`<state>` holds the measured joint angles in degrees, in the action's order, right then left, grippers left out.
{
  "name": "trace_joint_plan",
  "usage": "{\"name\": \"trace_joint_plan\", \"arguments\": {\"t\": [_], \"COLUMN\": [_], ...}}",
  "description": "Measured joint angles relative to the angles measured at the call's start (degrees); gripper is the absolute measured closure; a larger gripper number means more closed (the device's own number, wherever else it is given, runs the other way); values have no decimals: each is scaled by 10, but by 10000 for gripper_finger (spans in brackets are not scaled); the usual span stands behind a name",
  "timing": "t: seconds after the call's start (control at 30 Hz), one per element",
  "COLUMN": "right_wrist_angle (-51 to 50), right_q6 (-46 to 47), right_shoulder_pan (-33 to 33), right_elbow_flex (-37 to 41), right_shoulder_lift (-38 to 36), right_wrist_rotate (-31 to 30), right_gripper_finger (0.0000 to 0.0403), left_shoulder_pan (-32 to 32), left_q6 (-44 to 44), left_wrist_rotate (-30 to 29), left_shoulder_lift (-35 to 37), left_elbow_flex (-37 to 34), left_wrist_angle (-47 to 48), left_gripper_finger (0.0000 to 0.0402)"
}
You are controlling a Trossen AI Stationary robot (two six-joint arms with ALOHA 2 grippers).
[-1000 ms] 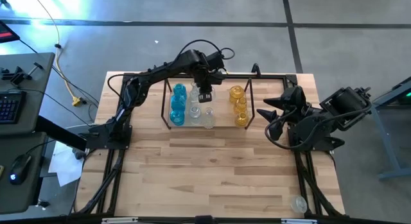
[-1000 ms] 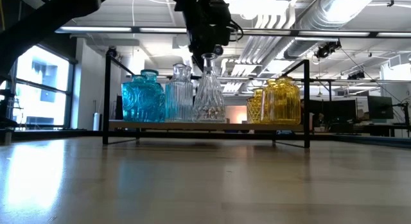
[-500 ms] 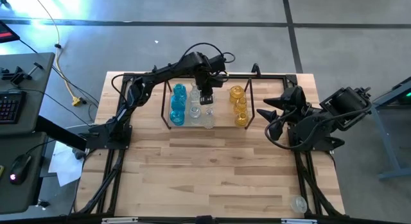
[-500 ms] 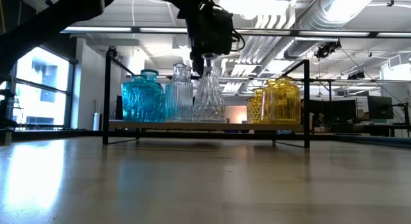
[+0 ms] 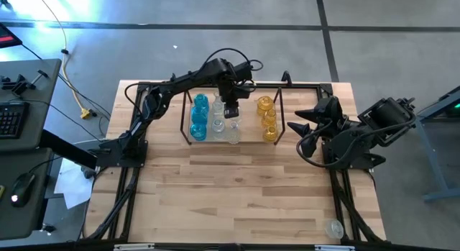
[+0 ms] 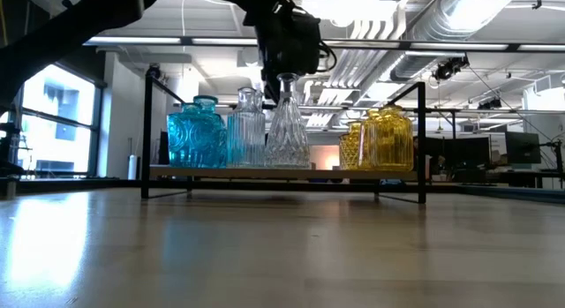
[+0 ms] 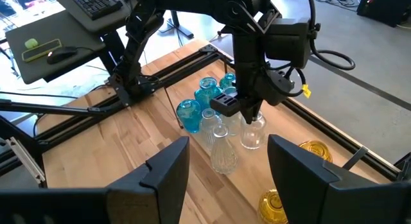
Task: Sort vases onto shelf
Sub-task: Put the transparent vase on the shelf aligned with the other transparent vase, then put the transparent vase on the shelf aligned with the other transparent vases
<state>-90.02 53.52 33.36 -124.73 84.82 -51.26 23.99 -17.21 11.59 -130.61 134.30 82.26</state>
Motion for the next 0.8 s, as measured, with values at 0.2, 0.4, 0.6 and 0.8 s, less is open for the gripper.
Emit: {"name": "trace_joint_plan", "arguments": {"t": [0.2, 0.4, 0.6, 0.8], "right_wrist_angle": [0, 0, 0, 0], "right_q6": [0, -6, -6, -9], "right_shoulder_pan": [0, 0, 0, 0], "right_elbow_flex": [0, 0, 0, 0], "right_shoulder_lift": [0, 0, 0, 0], "right_wrist_rotate": [0, 0, 0, 0], "right_gripper_finger": [210, 210, 210, 210], "left_shoulder_pan": [0, 0, 0, 1], "left_q6": [2, 2, 1, 1], "left_wrist_rotate": [9, 9, 8, 7], "left_shoulder_lift": [0, 0, 0, 2], "left_elbow_flex": [0, 0, 0, 3], "left_wrist_angle": [3, 3, 1, 6], "left_gripper_finger": [334, 308, 294, 289]}}
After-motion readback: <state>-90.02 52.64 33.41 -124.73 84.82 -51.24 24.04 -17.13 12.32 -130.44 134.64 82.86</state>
